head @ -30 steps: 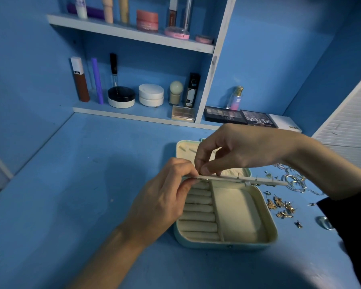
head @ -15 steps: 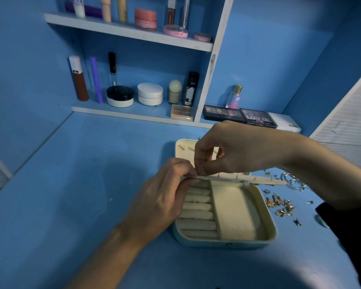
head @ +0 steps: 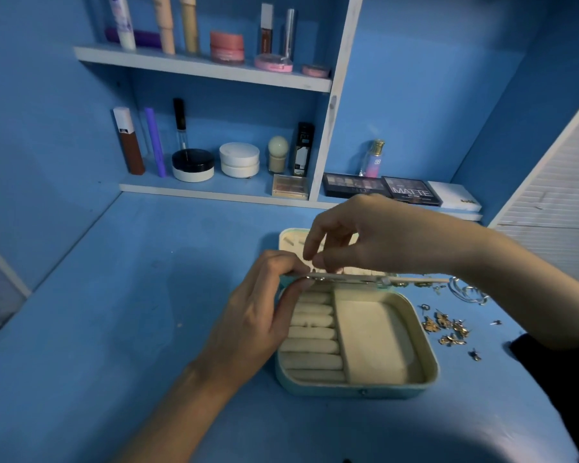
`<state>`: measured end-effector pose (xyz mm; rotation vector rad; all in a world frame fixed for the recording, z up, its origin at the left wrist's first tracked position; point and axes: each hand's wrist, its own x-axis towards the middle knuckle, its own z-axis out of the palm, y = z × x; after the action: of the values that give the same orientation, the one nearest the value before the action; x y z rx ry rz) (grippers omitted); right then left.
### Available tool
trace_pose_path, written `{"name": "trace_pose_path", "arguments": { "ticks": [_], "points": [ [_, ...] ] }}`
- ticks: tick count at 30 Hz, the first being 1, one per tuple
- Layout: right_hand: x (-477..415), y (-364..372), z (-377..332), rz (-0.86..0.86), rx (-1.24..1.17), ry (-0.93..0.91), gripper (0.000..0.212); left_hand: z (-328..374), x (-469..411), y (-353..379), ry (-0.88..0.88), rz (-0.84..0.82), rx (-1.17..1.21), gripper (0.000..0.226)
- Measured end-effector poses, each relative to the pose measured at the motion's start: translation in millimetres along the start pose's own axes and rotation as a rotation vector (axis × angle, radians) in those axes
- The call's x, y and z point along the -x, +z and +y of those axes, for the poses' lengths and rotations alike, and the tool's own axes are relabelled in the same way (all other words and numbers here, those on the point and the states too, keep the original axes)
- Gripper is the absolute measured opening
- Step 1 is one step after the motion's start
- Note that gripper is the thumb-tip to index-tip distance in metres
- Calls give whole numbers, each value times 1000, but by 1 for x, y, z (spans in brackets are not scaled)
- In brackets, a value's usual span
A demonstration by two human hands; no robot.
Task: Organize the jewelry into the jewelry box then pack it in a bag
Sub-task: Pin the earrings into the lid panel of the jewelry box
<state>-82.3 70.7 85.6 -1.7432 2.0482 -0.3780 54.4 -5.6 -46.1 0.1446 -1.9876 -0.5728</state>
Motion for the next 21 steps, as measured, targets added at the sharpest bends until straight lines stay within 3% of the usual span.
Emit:
{"name": "trace_pose_path", "arguments": {
  "ticks": [8, 13, 21],
  "points": [
    [17, -8, 5, 507, -8, -153, 7, -8, -28, 9, -144, 63, 39, 11],
    [19, 0, 19, 524, -44, -73, 9, -17, -45, 17, -233, 110, 78, 12],
    [15, 41, 50, 393, -110, 51, 12, -25, -50, 30, -369, 196, 109, 15]
  ]
}}
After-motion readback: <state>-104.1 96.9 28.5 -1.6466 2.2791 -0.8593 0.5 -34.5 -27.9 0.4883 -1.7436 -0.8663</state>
